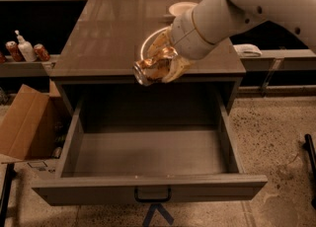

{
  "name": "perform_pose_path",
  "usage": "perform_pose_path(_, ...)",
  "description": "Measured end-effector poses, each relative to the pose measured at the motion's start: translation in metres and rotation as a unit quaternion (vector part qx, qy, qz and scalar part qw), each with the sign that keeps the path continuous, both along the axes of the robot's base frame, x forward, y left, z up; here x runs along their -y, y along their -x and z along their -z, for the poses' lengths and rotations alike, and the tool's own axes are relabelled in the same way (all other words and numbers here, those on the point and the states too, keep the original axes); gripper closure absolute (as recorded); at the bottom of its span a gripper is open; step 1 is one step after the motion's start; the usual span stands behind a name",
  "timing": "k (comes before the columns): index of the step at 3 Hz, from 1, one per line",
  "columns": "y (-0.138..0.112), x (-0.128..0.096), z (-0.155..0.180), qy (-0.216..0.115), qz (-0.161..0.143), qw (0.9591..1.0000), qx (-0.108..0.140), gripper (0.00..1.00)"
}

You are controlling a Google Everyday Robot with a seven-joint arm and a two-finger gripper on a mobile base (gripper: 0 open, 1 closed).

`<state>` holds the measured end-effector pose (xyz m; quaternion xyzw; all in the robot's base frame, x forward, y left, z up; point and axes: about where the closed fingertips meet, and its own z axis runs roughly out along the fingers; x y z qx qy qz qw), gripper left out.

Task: Pick orange can from top drawer and place on counter

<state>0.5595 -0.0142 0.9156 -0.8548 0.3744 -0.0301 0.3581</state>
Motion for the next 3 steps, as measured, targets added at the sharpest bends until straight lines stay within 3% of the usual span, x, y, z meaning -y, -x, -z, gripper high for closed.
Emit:
perform_pose_path(1,-0.033,0.002,-0.02,-0.046,0.028,0.9985,-0.004,1.0)
perform_pose_path(2,-0.033,0.002,-0.02,-0.047,0.028,0.9985,-0.004,1.0)
perform_pose_path(3,-0.059,0.014,-0.014,-0.085,0.066,0.9936,-0.034,1.0)
